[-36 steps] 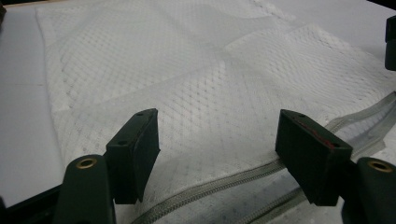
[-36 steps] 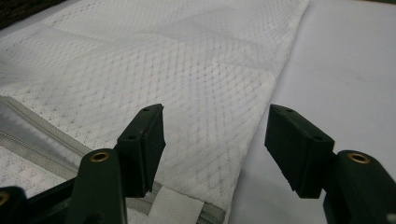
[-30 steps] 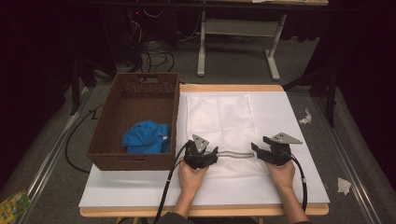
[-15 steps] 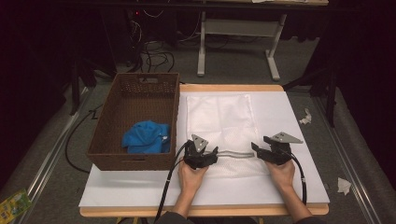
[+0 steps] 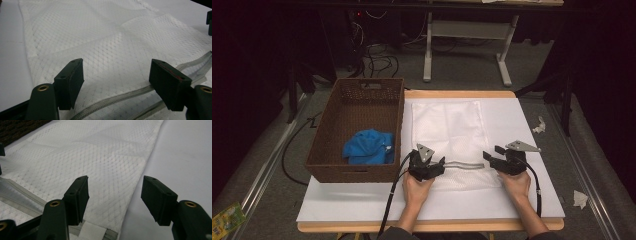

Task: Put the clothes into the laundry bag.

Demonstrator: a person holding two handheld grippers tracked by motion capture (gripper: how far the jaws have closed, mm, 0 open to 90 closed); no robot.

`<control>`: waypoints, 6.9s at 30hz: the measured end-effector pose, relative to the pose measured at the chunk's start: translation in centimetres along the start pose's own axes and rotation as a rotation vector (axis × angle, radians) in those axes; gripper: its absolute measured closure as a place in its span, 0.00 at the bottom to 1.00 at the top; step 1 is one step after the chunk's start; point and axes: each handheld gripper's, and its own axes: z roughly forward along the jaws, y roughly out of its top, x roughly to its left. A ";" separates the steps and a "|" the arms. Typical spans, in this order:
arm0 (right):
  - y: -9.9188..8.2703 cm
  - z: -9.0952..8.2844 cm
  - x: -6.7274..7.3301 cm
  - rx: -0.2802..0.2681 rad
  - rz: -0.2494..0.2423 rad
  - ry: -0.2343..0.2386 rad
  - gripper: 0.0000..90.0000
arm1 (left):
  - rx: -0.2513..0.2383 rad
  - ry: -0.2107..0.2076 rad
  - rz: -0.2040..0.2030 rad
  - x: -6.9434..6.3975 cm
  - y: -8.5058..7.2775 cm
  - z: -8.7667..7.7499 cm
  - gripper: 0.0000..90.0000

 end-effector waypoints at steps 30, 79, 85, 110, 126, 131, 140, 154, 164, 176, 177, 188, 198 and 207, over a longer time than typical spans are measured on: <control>2.7 -0.6 6.6 0.057 -0.273 0.090 0.36 | 0.000 0.007 -0.033 0.3 0.0 0.0 0.32; 1.9 4.5 8.7 0.231 -0.340 0.013 0.35 | 0.011 -0.003 -0.053 0.6 0.0 0.1 0.32; 2.3 5.3 9.3 0.222 -0.349 0.017 0.39 | 0.013 0.003 -0.045 0.4 0.0 0.1 0.33; 3.4 7.3 9.9 0.225 -0.360 0.056 0.85 | -0.033 -0.034 -0.004 0.1 -0.2 -0.4 0.29; 4.7 7.3 10.2 0.233 -0.381 0.073 0.98 | -0.029 -0.008 0.000 0.0 -0.2 -0.5 0.24; 5.0 7.2 10.1 0.247 -0.383 0.047 0.99 | -0.031 0.002 -0.006 0.1 -0.2 -0.7 0.24; 5.8 7.0 10.3 0.242 -0.379 0.055 0.99 | -0.017 0.023 -0.035 0.3 -0.2 -0.6 0.22; 7.2 6.1 9.6 0.219 -0.355 0.069 0.99 | -0.007 0.041 -0.027 0.3 -0.2 -0.6 0.22; 8.2 5.2 9.5 0.200 -0.355 0.075 0.99 | 0.013 0.033 -0.050 0.6 -0.2 -0.4 0.21; 9.6 4.7 9.2 0.185 -0.348 0.083 0.99 | 0.055 0.046 -0.086 0.9 -0.1 0.0 0.21; 9.7 4.6 9.2 0.190 -0.347 0.080 0.99 | 0.057 0.048 -0.087 0.9 -0.1 0.1 0.22; 11.3 4.4 9.4 0.181 -0.363 0.067 0.99 | 0.097 0.086 -0.080 0.7 0.1 0.5 0.23; 13.0 4.1 9.4 0.172 -0.355 0.070 0.99 | 0.172 0.156 -0.060 0.2 0.3 1.3 0.25; 14.7 4.0 9.6 0.162 -0.349 0.094 0.99 | 0.182 0.178 -0.041 0.0 0.3 1.4 0.27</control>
